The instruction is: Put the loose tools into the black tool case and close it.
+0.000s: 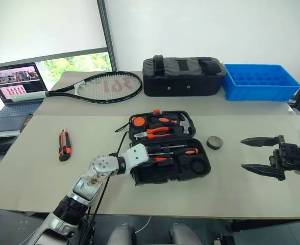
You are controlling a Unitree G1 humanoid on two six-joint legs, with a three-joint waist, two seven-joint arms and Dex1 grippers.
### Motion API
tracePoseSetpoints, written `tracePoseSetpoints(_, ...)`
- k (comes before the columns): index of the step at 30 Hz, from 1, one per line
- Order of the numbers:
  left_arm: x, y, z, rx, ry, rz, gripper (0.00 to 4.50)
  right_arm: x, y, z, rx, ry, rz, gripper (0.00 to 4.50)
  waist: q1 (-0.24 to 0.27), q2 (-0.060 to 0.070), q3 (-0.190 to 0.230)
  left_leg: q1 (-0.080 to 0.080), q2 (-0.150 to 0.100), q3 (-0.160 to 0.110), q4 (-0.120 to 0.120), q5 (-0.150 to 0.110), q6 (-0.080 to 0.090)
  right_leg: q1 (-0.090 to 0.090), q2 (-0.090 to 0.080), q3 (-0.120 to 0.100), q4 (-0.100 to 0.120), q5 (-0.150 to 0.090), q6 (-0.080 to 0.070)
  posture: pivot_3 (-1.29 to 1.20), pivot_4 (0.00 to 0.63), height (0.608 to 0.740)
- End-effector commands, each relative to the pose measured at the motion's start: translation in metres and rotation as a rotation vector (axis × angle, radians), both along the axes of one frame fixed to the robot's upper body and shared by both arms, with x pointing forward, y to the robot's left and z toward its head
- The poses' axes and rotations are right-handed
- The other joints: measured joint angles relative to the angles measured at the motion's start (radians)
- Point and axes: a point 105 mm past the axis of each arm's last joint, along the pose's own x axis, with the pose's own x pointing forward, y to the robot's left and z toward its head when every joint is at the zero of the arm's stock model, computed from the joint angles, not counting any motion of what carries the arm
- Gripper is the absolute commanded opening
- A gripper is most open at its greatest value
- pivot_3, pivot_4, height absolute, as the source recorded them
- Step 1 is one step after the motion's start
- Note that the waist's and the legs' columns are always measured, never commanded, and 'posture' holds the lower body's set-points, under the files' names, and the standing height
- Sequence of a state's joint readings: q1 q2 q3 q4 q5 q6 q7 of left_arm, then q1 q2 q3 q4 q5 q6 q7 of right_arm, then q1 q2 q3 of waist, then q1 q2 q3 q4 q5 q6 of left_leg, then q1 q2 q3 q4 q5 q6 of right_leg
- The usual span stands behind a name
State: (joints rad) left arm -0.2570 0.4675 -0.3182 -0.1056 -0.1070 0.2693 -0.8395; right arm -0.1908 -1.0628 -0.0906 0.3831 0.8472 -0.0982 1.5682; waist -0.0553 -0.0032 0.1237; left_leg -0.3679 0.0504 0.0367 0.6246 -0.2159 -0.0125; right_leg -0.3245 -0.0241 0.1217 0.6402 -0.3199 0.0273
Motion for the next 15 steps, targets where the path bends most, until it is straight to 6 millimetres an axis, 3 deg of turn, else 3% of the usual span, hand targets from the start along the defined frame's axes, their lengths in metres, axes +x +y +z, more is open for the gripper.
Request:
tracePoseSetpoints(1, -0.003, 0.023, 0.003, -0.083, 0.058, 0.099, 0.10, 0.000, 0.006, 0.013, 0.018, -0.041, 0.063, 4.50, -0.008, 0.000, 0.000, 0.000, 0.000, 0.000, -0.001, 0.000, 0.000, -0.001, 0.000, 0.000, 0.000, 0.000, 0.000, 0.00, 0.150, 0.708)
tracePoseSetpoints(5, -0.005, 0.037, 0.024, -0.187, 0.026, 0.172, 1.18, 0.005, 0.008, 0.015, 0.024, -0.044, 0.067, 4.50, -0.011, -0.002, 0.002, -0.002, 0.000, -0.001, -0.001, 0.000, 0.000, -0.003, -0.001, 0.000, 0.000, -0.001, 0.000, 0.00, 0.150, 0.708)
tracePoseSetpoints(9, -0.004, 0.065, 0.046, -0.303, -0.027, 0.336, 2.63, 0.011, 0.012, 0.018, 0.038, -0.048, 0.078, 4.50, -0.004, -0.004, 0.003, -0.004, 0.000, -0.003, 0.000, 0.000, 0.000, -0.010, -0.003, -0.001, 0.000, 0.000, 0.001, 0.00, 0.150, 0.708)
tracePoseSetpoints(13, 0.016, 0.107, 0.053, -0.340, -0.111, 0.639, 4.16, 0.017, 0.019, 0.024, 0.082, -0.053, 0.101, 4.50, 0.009, -0.004, 0.003, -0.005, -0.001, -0.004, 0.000, 0.000, 0.000, -0.010, -0.004, -0.001, -0.002, 0.000, 0.002, 0.00, 0.150, 0.708)
tracePoseSetpoints(15, 0.026, 0.137, 0.051, -0.313, -0.146, 0.836, 4.39, 0.020, 0.023, 0.025, 0.089, -0.053, 0.111, 4.50, 0.012, -0.005, 0.004, -0.005, -0.001, -0.004, 0.000, 0.000, 0.000, -0.011, -0.003, -0.002, -0.002, 0.000, 0.002, 0.00, 0.150, 0.708)
